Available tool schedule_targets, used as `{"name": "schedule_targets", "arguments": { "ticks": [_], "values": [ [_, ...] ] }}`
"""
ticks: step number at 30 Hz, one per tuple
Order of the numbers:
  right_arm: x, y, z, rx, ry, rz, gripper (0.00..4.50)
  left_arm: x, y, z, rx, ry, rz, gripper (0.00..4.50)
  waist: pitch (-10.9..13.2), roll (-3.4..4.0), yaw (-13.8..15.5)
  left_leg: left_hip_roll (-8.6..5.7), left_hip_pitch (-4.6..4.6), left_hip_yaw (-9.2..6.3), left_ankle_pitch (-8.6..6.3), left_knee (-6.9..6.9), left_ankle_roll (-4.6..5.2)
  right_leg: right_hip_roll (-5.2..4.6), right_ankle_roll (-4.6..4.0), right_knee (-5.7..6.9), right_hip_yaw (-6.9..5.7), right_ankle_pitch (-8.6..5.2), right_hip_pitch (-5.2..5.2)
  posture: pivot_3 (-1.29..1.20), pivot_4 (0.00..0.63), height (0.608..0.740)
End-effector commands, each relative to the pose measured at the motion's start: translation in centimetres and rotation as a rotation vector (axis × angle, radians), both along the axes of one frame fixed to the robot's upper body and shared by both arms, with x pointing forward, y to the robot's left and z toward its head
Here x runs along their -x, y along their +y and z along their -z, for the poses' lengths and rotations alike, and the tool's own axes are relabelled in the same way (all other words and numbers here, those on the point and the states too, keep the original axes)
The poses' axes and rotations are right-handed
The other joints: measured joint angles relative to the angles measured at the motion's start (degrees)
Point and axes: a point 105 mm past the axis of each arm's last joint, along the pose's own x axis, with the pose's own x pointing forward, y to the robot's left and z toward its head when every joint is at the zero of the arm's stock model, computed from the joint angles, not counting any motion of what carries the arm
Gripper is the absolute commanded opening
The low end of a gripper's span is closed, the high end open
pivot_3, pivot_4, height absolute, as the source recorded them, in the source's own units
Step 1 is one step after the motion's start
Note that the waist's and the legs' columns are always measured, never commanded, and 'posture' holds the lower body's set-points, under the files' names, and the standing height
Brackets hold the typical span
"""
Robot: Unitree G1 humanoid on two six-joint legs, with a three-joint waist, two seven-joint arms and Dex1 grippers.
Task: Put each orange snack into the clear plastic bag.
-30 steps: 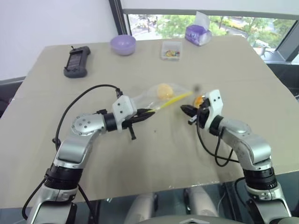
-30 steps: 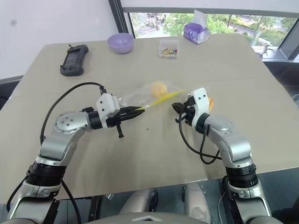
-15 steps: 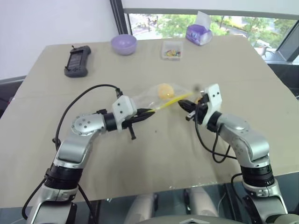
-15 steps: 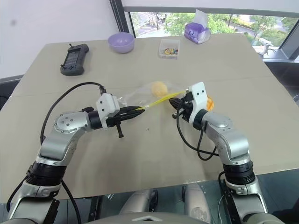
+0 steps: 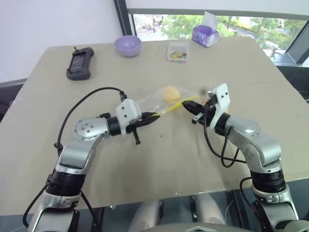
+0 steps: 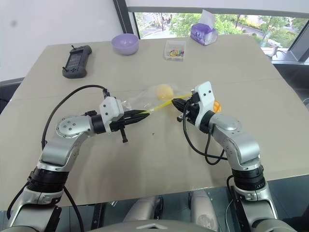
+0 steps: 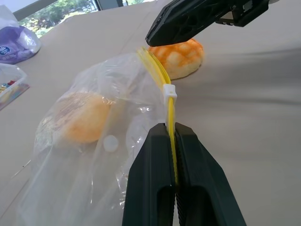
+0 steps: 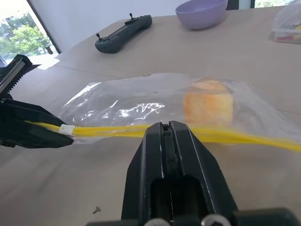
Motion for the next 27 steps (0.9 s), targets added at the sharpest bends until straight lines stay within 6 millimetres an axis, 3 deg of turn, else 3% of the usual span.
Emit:
{"name": "schedule_targets", "arguments": {
  "ticks": [1, 14, 18, 21, 25, 26, 27],
  "values": [
    [0.2, 0.2, -1.1, -0.015, -0.048, -0.015, 0.02, 0.1, 0.0, -0.7, 0.005, -0.038, 0.007, 0.00, 0.00, 0.00, 0.01, 0.00, 0.00, 0.00, 0.00, 0.00, 0.00, 0.00, 0.00, 0.00, 0.00, 0.00, 0.00, 0.00, 0.150, 0.740],
    [-0.3, 0.7, -0.4, -0.004, -0.040, -0.010, 0.02, 0.1, -0.4, -1.4, 0.023, -0.034, 0.008, 0.00, 0.00, 0.00, 0.00, 0.00, 0.00, 0.00, 0.00, 0.00, 0.00, 0.00, 0.00, 0.00, 0.00, 0.00, 0.00, 0.00, 0.150, 0.740],
    [-0.2, 1.0, -1.0, 0.060, -0.141, -0.021, 0.02, 0.1, -0.4, -1.4, 0.021, -0.032, 0.008, 0.00, 0.00, 0.00, -0.02, 0.00, 0.00, 0.00, 0.00, 0.00, 0.00, 0.00, 0.00, 0.00, 0.00, 0.00, 0.00, 0.00, 0.150, 0.740],
    [-0.2, 0.8, -1.1, 0.119, -0.204, -0.013, 0.77, 0.1, -0.3, -1.2, 0.016, -0.031, 0.009, 0.00, 0.00, 0.00, -0.01, 0.00, 0.00, 0.00, 0.00, 0.00, 0.00, 0.00, 0.00, 0.00, 0.00, 0.00, 0.00, 0.00, 0.150, 0.740],
    [-0.1, 0.5, -1.5, 0.215, -0.321, 0.013, 2.67, 0.1, -0.2, -1.1, 0.014, -0.030, 0.008, 0.00, 0.00, 0.00, 0.01, -0.01, 0.00, 0.01, 0.00, 0.00, 0.00, 0.00, 0.00, 0.00, 0.00, 0.00, 0.00, 0.00, 0.150, 0.740],
    [0.0, 0.5, -1.6, 0.233, -0.348, 0.012, 3.39, 0.1, -0.2, -1.1, 0.014, -0.029, 0.009, 0.00, 0.00, 0.00, 0.01, 0.00, 0.00, 0.00, 0.00, 0.00, 0.00, 0.00, 0.00, 0.00, -0.01, 0.00, 0.00, 0.00, 0.150, 0.740],
    [0.0, 0.4, -1.8, 0.271, -0.395, 0.023, 3.39, 0.1, -0.2, -1.0, 0.014, -0.029, 0.008, 0.00, 0.00, 0.00, 0.00, -0.01, 0.00, 0.00, 0.00, 0.00, 0.00, 0.00, 0.00, 0.00, -0.01, 0.00, 0.00, 0.00, 0.150, 0.740]
  ]
}}
